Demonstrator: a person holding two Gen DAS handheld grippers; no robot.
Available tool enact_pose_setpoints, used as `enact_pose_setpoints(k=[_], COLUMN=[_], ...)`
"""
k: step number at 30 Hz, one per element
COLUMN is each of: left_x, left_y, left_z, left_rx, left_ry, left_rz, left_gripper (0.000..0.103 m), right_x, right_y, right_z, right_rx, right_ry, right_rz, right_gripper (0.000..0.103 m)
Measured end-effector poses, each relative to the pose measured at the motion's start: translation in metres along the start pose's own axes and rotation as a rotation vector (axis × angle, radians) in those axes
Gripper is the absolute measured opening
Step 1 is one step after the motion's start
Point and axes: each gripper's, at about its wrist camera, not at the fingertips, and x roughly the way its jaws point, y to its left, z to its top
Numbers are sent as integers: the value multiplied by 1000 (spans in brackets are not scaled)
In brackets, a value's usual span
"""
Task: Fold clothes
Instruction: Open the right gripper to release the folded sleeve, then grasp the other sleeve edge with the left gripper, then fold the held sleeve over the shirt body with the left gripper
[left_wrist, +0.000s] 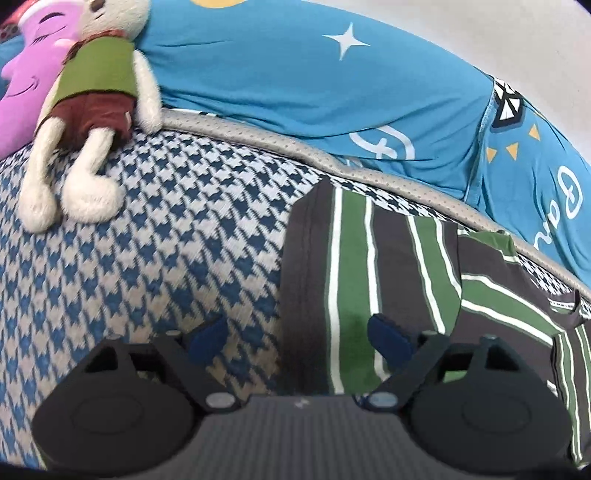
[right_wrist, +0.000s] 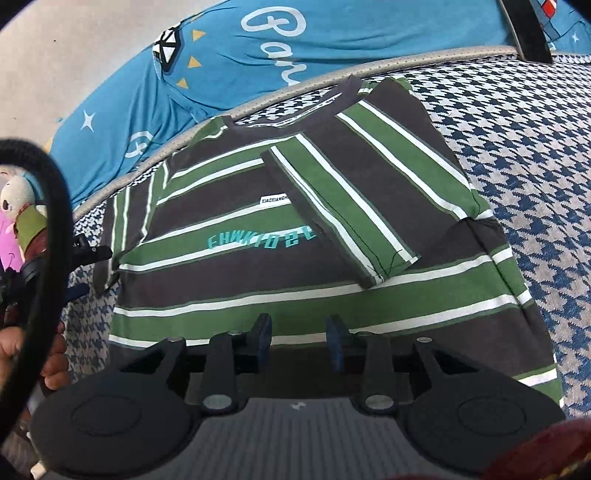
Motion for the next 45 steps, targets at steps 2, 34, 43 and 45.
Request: enact_pose_setpoints(k=[2,34,43,45], left_x=[3,-19,-35,-42], left_y=[-3,-40,-54,-67], left_z=[1,6,5,3], left_rx=[9,78,64,88], left_ry=[-7,-128,-136,-138], left_rz=[-2,-100,-197,-248], left_gripper=[86,8,8,8], right_x=[0,8,7,7], right_y=[-2,-2,-2,-3], right_z=[1,5,6,6], right_rx=[4,17,20,22], right_ry=[0,23,23,22], right_rz=[2,20,18,16], right_gripper=[33,34,34,34])
